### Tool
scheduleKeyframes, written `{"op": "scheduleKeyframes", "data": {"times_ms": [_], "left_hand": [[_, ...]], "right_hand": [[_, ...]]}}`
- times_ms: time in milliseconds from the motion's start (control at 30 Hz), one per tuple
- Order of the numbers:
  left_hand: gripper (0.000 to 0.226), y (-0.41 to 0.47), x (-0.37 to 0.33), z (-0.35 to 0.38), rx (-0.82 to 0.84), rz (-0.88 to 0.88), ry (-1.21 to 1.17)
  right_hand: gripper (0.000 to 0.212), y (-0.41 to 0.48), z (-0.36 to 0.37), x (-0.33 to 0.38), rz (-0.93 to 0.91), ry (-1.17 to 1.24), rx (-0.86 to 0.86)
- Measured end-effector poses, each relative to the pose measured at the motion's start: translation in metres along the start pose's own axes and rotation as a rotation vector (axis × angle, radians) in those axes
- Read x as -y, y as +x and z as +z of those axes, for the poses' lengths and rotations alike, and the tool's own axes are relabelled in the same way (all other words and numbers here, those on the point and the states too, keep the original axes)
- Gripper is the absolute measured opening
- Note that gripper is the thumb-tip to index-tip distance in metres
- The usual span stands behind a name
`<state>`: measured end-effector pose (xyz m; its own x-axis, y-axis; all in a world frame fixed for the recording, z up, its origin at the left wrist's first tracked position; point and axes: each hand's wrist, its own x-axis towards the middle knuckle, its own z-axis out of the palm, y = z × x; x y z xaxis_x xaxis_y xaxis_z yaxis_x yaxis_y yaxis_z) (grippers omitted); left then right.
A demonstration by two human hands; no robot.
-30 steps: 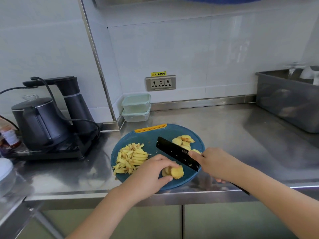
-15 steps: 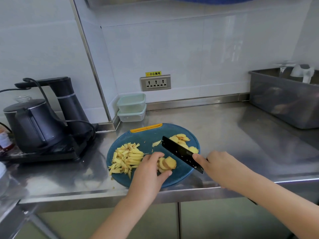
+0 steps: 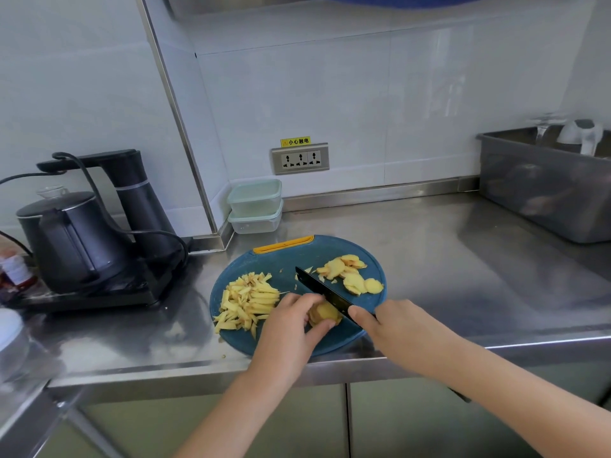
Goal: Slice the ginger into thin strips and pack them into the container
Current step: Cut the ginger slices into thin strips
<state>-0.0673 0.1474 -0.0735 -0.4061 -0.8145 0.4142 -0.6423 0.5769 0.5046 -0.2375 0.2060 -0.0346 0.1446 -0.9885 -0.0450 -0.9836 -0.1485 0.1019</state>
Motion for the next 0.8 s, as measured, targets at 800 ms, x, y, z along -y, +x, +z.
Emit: {"op": "scheduleKeyframes", "data": {"times_ms": [800], "left_hand": [[0.026,-0.004,0.007,0.007,-0.057,0.010,-0.064]], "right_hand": [[0.046,0.037,-0.029,-0.006,0.259,0.268,0.101]]}}
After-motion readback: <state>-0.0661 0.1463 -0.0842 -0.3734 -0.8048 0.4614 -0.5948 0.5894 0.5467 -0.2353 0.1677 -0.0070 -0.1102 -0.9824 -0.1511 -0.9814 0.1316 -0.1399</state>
